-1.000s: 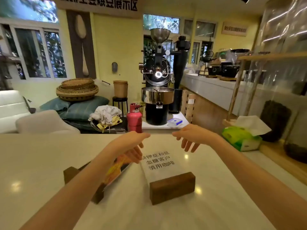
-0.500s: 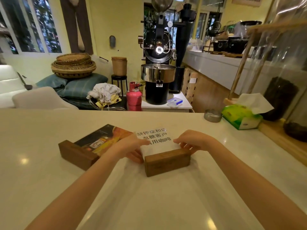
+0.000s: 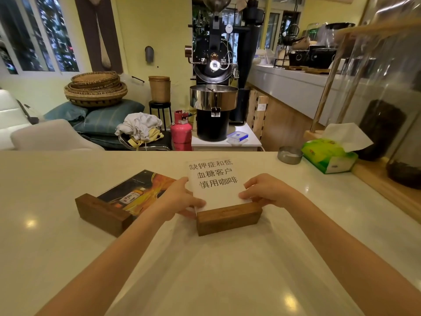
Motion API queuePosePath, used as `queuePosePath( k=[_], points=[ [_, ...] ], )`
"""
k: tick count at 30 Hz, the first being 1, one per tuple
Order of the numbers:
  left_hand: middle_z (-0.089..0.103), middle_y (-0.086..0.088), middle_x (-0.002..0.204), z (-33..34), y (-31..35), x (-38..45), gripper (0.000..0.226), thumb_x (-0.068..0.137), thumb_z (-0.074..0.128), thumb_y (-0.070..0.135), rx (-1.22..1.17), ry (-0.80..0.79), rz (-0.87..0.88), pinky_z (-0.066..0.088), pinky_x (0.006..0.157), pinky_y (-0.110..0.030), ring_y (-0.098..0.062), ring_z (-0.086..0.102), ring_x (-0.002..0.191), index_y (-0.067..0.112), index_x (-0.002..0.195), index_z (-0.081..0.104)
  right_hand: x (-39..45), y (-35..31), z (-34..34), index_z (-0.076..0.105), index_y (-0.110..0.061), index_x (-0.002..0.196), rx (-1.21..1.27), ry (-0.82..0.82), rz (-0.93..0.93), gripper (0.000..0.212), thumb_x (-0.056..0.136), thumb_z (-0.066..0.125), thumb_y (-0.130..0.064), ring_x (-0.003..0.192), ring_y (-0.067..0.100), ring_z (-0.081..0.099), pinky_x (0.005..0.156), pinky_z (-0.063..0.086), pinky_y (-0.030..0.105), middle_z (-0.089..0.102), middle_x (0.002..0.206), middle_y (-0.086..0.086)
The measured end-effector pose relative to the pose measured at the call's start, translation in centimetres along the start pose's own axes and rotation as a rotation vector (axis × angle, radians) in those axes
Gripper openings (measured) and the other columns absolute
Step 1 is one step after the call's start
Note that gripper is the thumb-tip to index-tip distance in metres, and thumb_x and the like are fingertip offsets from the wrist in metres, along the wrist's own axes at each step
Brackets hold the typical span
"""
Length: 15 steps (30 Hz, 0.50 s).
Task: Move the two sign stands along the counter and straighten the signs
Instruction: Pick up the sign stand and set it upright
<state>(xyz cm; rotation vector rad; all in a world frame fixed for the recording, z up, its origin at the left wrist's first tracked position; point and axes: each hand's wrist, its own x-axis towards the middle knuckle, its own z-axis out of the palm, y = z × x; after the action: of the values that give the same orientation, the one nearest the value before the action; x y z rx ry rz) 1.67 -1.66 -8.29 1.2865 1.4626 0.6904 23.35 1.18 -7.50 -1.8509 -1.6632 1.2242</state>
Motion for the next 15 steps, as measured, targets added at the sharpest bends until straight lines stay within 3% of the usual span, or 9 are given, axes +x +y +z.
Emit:
queuePosePath(
  k=[4,8,15],
  points=[
    [0.053,0.0,0.091,0.3,0.5,-0.2,0.089,0.072,0.07,-0.002,0.033,0.07,0.15,0.06,0.063,-0.038,-0.023,0.06,0.085,0.024,0.141,0.019,-0.3,0.2,-0.1,0.054,-0.012,0.108,0.07,0.085,-0.07,0.037,0.075,0.071,-0.017,0.072,0.013,0.058,0.052,0.049,0.021,0.057,0.095,0.002],
    [0.05,0.004,0.087,0.6,0.9,-0.3,0.09,0.073,0.068,-0.001,0.089,0.157,0.317,0.059,0.069,-0.046,-0.027,0.063,0.089,0.031,0.14,0.018,-0.6,0.5,-0.2,0.051,-0.015,0.101,0.169,0.142,-0.213,0.03,0.077,0.069,-0.015,0.072,0.011,0.06,0.053,0.051,0.02,0.06,0.083,-0.001],
    [0.052,0.007,0.087,0.9,0.1,-0.2,0.096,0.076,0.068,0.006,0.292,0.347,0.578,0.047,0.063,-0.016,-0.002,0.055,0.072,0.031,0.142,0.004,-0.7,1.5,0.9,0.052,-0.016,0.097,0.284,0.272,-0.397,0.025,0.077,0.067,-0.012,0.082,0.022,0.064,0.066,0.059,0.034,0.066,0.092,0.008]
  ],
)
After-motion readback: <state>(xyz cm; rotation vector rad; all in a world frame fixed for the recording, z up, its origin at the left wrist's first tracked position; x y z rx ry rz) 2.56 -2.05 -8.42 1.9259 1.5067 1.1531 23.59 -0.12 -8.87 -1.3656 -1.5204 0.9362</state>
